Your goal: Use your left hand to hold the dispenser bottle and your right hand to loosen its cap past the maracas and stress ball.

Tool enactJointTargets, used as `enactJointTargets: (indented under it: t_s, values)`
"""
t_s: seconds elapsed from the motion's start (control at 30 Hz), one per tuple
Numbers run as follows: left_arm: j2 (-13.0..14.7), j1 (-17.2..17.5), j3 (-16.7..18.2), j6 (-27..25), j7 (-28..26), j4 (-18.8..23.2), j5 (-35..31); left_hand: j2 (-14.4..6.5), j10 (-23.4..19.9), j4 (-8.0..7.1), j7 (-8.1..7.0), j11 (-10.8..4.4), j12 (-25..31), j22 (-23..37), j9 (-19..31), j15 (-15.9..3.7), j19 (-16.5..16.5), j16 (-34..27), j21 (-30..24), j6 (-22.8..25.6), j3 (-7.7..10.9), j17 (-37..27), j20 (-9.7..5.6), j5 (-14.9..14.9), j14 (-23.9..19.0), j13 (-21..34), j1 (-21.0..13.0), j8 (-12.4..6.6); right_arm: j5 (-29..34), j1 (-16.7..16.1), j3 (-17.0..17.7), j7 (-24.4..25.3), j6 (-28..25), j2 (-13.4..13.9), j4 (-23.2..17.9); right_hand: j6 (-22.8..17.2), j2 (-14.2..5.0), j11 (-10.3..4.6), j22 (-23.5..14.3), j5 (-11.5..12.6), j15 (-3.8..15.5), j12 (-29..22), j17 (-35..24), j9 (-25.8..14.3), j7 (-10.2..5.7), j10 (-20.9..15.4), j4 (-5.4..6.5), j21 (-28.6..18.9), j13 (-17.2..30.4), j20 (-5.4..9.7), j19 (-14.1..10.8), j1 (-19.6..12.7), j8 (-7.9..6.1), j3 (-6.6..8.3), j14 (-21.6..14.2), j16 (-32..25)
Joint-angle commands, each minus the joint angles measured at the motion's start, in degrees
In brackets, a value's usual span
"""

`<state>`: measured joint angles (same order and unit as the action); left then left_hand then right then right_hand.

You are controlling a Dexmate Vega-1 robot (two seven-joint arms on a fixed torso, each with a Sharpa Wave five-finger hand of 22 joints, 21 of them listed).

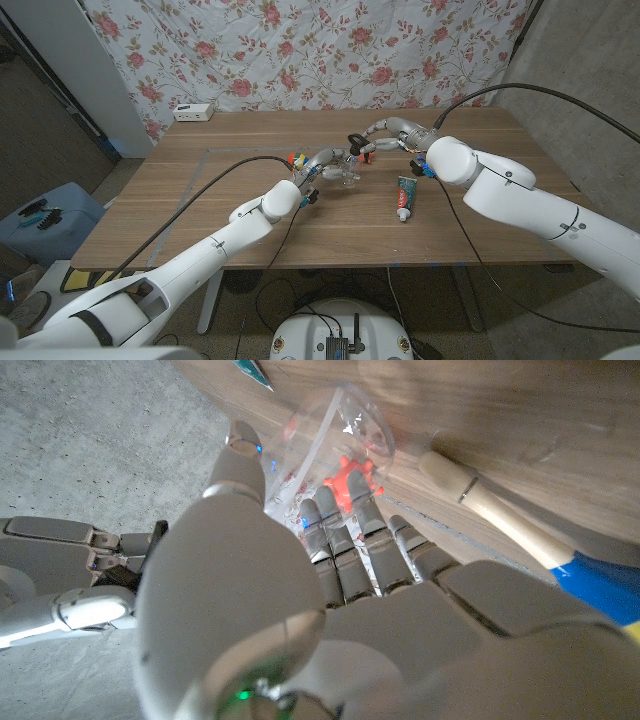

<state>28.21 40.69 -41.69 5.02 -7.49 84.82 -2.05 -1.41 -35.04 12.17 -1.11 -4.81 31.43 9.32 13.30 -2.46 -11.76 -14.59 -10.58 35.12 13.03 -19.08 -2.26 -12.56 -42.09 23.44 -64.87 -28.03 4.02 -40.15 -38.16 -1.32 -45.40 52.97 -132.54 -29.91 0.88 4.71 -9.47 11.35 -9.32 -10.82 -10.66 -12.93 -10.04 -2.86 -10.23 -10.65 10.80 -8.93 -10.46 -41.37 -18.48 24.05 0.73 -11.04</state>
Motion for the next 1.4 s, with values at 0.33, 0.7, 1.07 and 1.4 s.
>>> enactJointTargets:
  t_s: [0.33,0.7,1.07,1.4]
  values:
    - [-0.4,0.0,-0.2,0.3,0.1,-0.5,0.0,-5.7,-2.8,-3.74,-0.79,-2.19,1.5,0.1,0.1,-6.2,-0.5,-0.2,0.2,4.8,4.66,-0.5,-4.14,-0.5,-2.7,7.4,0.9,-0.66,-3.3,0.2,1.2,-1.3,2.8,0.5,1.2,-2.8,-1.83,-0.24,-0.1,0.0,0.63,-0.3,-0.2,-0.2,-0.88,0.0,0.41,-0.1,0.2,0.15,-0.5,-2.1,-1.23,1.46,0.5,-0.2]
    - [-0.5,-0.3,-0.4,0.6,0.4,-0.8,0.1,-5.9,-2.9,-3.75,-0.75,-2.28,1.6,0.1,0.1,-6.2,-0.4,-0.1,0.2,4.7,4.96,-0.7,-4.1,-0.6,-2.6,7.6,1.0,-0.86,-4.6,-0.6,2.0,-0.7,4.6,0.4,1.9,-4.0,-3.52,-0.57,-0.1,0.2,1.04,-0.4,-0.2,-0.2,-1.86,-0.2,0.65,-0.1,0.2,0.57,-0.6,-3.2,-1.57,2.32,0.4,-0.3]
    - [-0.6,-0.2,-0.4,0.8,0.3,-0.8,0.2,-5.9,-2.8,-3.73,-0.66,-2.04,1.6,0.1,0.0,-6.2,-0.4,0.0,0.2,4.6,5.18,-0.8,-4.07,-0.7,-2.7,7.7,1.2,-1.03,-6.2,-1.2,3.0,-0.8,6.3,0.6,2.3,-5.1,-5.68,-1.4,-0.1,0.5,1.66,-0.4,-0.2,-0.1,-2.64,-0.6,0.25,-0.2,0.2,1.34,-0.9,-5.7,-1.67,3.87,0.2,-0.5]
    - [-0.6,0.1,-0.4,0.6,0.1,-0.6,0.2,-5.9,-2.9,-3.68,-0.64,-2.15,1.7,0.1,0.0,-6.21,-0.3,0.2,0.2,4.6,5.46,-0.8,-4.1,-0.8,-2.9,7.9,1.3,-1.24,-7.2,-1.3,3.5,-0.9,7.6,0.7,3.0,-6.6,-7.11,-2.01,-0.1,0.9,2.11,-0.5,-0.2,0.0,-2.65,-0.8,0.07,-0.1,0.1,1.73,-1.0,-7.4,-1.91,4.88,0.1,-0.5]
